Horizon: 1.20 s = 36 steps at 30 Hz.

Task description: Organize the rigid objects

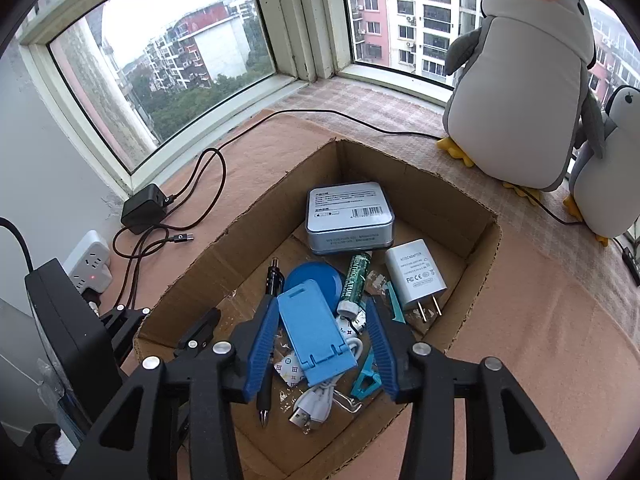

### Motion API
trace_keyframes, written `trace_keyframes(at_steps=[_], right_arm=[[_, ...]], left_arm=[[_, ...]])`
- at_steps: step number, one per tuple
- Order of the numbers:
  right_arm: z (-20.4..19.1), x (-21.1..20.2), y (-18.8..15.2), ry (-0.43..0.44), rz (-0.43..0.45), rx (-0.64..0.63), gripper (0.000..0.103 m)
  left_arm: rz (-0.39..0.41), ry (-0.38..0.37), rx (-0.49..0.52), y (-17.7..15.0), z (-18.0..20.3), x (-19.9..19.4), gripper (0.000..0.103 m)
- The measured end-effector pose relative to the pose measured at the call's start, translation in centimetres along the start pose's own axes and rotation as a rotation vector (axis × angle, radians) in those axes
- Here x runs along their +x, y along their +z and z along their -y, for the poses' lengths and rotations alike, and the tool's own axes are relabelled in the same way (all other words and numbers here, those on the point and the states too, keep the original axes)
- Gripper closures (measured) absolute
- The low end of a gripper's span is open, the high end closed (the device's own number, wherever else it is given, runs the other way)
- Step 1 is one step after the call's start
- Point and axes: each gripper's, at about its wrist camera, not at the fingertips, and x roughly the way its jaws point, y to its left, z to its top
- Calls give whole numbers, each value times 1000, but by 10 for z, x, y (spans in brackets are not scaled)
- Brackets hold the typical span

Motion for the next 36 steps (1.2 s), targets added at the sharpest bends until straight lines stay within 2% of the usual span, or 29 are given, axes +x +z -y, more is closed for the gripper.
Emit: trace_keyframes(at_steps=[2, 6, 16, 20, 36], right_arm=[[0, 0, -1, -2, -2, 1, 60], [0, 0, -3, -3, -5, -3, 50], [4, -8, -7, -13, 4, 3, 48], [10, -16, -11, -15, 16, 21, 43], [33, -59, -41, -50, 70, 77, 42]], left_arm=[[0, 0, 0, 0, 0, 0, 70], [0, 0, 0, 0, 0, 0, 70], [0, 0, 1, 0, 0, 0, 70], [0, 0, 0, 0, 0, 0, 70], [-17, -2, 8, 4, -2, 2, 70]])
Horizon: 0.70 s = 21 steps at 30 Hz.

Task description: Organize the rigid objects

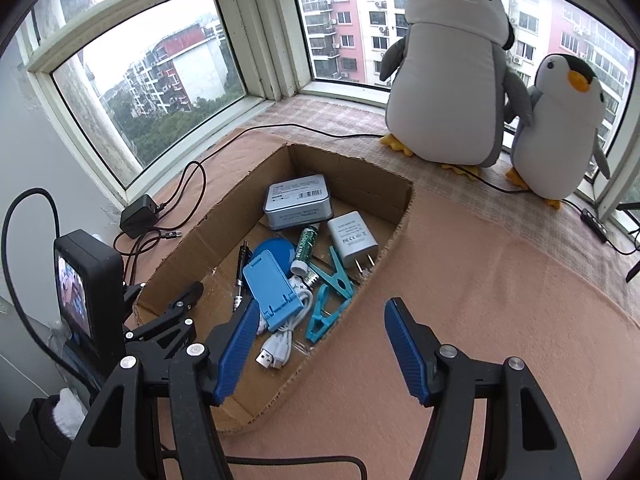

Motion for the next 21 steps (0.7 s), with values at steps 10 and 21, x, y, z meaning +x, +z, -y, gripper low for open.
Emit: trace_keyframes(at_steps=[10, 21], right_arm=[[1, -17, -15, -24, 20, 11, 41], [7, -42, -33, -41, 67, 37, 36]], left_arm=[[-13, -3, 20, 1, 1, -2, 68], [15, 1, 28, -1, 1, -19, 51]])
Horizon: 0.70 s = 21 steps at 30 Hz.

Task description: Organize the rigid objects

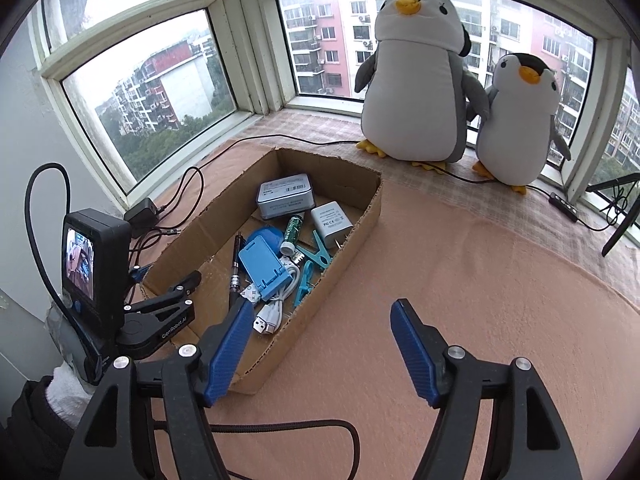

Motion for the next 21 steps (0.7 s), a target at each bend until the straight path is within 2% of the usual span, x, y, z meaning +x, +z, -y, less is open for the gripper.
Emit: trace_keyframes(at_steps=[3, 7, 9, 12, 21], right_arm=[[5, -6, -2, 0, 10, 19, 35], [13, -15, -3, 3, 22, 51, 35], [15, -20, -5, 3, 29, 60, 34], [18, -27, -7, -6, 39, 67, 33], [18, -57, -18, -31, 85, 80, 32]], left_arm=[[6, -1, -9, 1, -2, -6, 43], [24, -5, -16, 3, -4, -20, 43], [35, -13, -16, 4, -5, -29, 39], [46, -43, -17, 5, -5, -44, 32], [120, -132, 24, 3, 16, -106, 24]])
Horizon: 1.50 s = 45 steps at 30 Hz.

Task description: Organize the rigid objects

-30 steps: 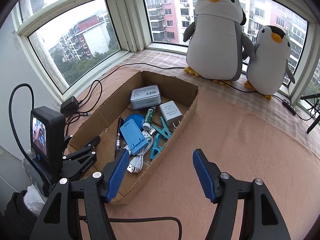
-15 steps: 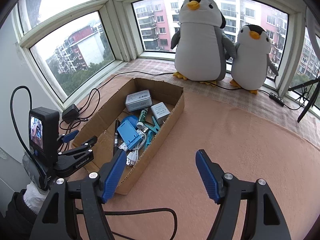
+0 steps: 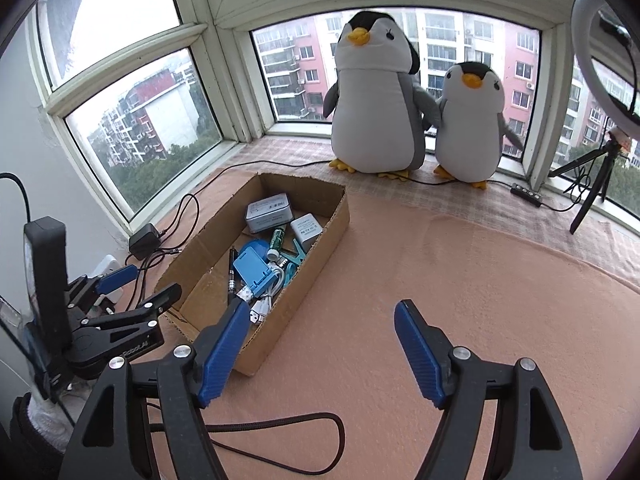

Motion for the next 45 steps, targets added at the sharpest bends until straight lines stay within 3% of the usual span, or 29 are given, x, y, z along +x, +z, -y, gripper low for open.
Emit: trace_keyframes(at_steps=[9, 20, 28, 45], right_arm=[[10, -52, -1, -30, 104, 51, 26], [11, -93, -7, -66, 186, 75, 21], [8, -111, -24, -112, 221, 78, 18], [9, -116, -29, -112, 228, 83, 18]], left_arm=[[122, -65, 33, 22, 27, -64, 16], [191, -118, 54, 31, 40, -108, 14], [199, -133, 63, 23, 45, -124, 12], [202, -105, 48, 20, 38, -128, 12]])
